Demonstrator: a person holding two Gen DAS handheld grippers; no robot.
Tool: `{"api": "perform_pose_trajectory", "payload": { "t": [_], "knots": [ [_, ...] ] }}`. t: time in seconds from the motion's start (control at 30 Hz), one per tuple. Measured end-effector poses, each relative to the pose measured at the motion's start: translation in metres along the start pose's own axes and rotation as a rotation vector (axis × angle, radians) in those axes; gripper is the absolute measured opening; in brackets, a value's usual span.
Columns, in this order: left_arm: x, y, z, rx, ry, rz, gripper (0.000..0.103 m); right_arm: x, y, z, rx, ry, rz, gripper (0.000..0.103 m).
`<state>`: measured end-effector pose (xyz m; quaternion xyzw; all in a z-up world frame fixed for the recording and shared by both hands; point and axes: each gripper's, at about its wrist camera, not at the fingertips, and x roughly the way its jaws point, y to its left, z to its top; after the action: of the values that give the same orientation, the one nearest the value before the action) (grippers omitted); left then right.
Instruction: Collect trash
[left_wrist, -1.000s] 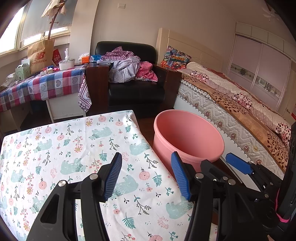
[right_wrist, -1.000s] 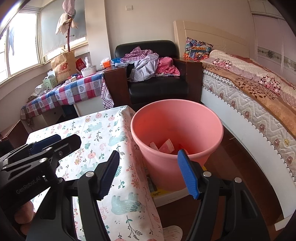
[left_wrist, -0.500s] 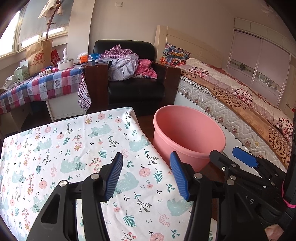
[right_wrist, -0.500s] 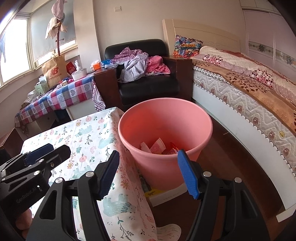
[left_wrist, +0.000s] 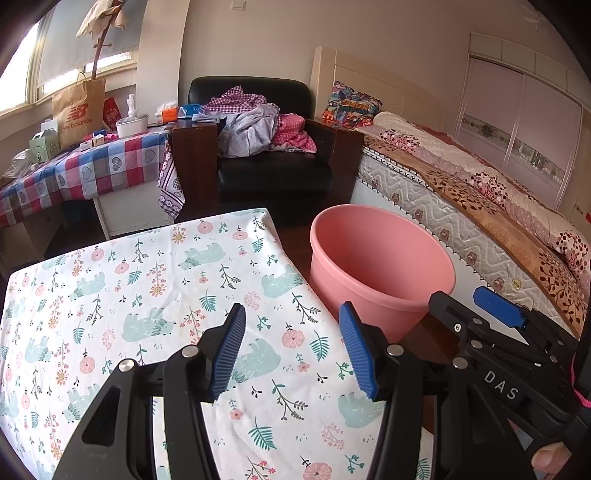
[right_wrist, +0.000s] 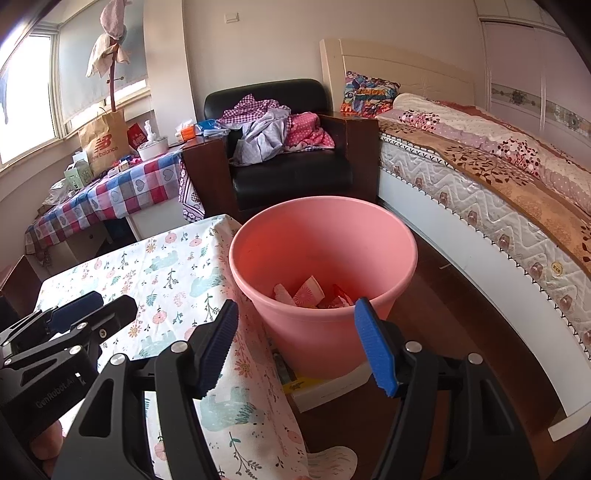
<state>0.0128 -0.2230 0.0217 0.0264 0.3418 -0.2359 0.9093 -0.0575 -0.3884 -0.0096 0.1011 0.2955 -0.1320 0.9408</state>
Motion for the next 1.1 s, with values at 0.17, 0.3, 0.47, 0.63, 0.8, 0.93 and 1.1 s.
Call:
{"api": "perform_pose_trajectory", "payload": {
  "t": [0.17,0.3,0.47,0.63,0.8,0.93,1.1],
  "knots": [
    [0.0002,-0.0003,-0.0003,0.000,0.000,0.000,0.052,-0.0016,0.0001,0.0003,0.002,-0.006,-0.004,0.066],
    [0.0006,-0.0006,-0.0006,0.000,0.002,-0.001,0.052,-0.0015,0.0006,0.0002,0.001,-0.005,-0.003,0.066],
    [0.0019,-0.0019,-0.0021,0.002,0.006,0.000,0.051,-0.0015,0.0013,-0.0003,-0.001,-0.004,0.000,0.066],
    [0.0043,-0.0049,-0.0072,0.010,0.015,0.002,0.051,-0.0002,0.0030,-0.0017,-0.002,-0.001,0.001,0.066],
    [0.0040,-0.0040,-0.0085,0.010,0.010,0.003,0.051,0.0014,0.0040,-0.0033,-0.007,0.003,0.004,0.066],
    [0.0044,-0.0029,-0.0080,0.009,0.019,0.004,0.051,0.0028,0.0068,-0.0044,-0.010,0.010,0.006,0.066],
    [0.0038,-0.0011,-0.0076,0.004,0.022,0.003,0.051,0.0033,0.0090,-0.0032,-0.016,0.014,0.010,0.066]
  ]
}}
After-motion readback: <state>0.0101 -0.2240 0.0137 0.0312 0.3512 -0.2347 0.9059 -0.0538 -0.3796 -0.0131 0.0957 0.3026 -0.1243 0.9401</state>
